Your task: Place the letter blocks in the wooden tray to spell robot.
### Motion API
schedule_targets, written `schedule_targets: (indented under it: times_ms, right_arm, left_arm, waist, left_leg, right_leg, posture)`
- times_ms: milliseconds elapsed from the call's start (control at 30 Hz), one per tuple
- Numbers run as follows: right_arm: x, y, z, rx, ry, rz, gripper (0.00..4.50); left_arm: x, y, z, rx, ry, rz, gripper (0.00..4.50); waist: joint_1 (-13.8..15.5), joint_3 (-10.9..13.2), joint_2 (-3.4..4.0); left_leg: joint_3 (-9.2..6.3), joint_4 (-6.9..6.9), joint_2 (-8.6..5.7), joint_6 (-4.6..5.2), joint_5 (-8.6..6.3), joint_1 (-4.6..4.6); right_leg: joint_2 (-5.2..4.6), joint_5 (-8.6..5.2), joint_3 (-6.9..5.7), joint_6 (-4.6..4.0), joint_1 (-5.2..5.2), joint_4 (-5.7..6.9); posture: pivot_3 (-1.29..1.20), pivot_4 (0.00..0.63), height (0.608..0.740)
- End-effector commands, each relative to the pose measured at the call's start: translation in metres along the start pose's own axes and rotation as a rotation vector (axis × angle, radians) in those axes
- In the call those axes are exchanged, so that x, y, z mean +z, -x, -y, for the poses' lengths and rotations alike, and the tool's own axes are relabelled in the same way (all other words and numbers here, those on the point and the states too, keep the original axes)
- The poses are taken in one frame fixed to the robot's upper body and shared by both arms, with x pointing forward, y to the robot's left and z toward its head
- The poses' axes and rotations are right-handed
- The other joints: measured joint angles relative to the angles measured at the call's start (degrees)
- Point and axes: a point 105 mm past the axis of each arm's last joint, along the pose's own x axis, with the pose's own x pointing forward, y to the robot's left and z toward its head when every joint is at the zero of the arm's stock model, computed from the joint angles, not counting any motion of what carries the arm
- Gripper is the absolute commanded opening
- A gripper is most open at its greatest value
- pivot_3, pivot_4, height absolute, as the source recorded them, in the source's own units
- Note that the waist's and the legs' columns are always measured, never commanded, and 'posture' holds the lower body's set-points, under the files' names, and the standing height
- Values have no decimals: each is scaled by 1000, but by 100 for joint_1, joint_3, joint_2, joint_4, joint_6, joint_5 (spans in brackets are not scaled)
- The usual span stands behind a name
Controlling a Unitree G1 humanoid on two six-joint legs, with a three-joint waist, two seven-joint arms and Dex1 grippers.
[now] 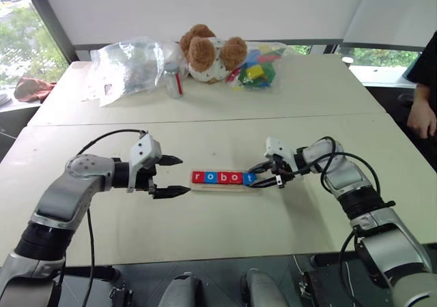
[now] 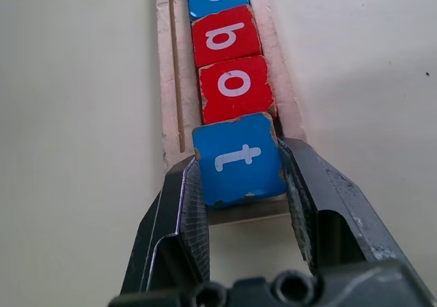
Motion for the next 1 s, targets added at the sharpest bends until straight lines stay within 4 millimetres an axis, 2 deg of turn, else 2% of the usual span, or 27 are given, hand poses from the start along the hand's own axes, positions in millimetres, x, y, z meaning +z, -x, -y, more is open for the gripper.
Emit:
schedule_targets:
  times_ms: [33,267,300,367,433,467,700,1000]
  right_arm:
    - [10,2,7,-20,40,14,1150]
    - [11,0,8,-22,37,25,1150]
    - [11,0,8,-21,35,25,2237]
    - [12,0,7,-22,32,31,3079]
    - [14,1,7,-25,32,40,4116]
    - [16,2,7,-32,33,47,4464]
    - [27,13,12,-78,44,76,4464]
    - [13,14,8,-109,69,29,4464]
  left_arm:
    - [9,0,3,-4,-40,21,4500]
    - [7,-2,3,-1,-41,19,4500]
    - [7,-2,2,0,-41,19,4500]
    - [6,-2,2,1,-42,18,4500]
    - [6,-2,1,2,-42,17,4500]
    - [6,-2,1,2,-43,17,4500]
    - [6,-4,0,4,-45,20,4500]
    - [5,-6,0,-1,-42,25,4500]
  waist:
    - [0,0,0]
    - [-2,0,0]
    - [-2,0,0]
    - [1,0,0]
    - [2,0,0]
    - [1,0,0]
    - [5,0,0]
    - [5,0,0]
  left_leg:
    - [0,0,0,0,0,0]
    - [0,0,0,-2,1,0]
    - [0,0,0,-1,1,0]
    - [0,0,0,-1,0,0]
    - [0,0,0,-1,0,0]
    - [0,0,0,-1,1,0]
    - [0,0,0,-1,0,0]
    - [1,0,0,1,-1,0]
  right_leg:
    - [0,0,0,0,0,0]
    - [0,0,0,0,0,0]
    - [0,0,0,0,0,1]
    - [0,0,0,0,0,0]
    - [0,0,0,0,0,0]
    - [0,0,0,0,0,0]
    - [0,0,0,0,0,0]
    - [-1,0,1,0,0,0]
  posture:
    - [0,150,740]
    - [0,150,740]
    - [0,150,740]
    - [0,150,740]
    - [0,150,740]
    - [0,150,740]
    - [0,150,740]
    - [0,150,740]
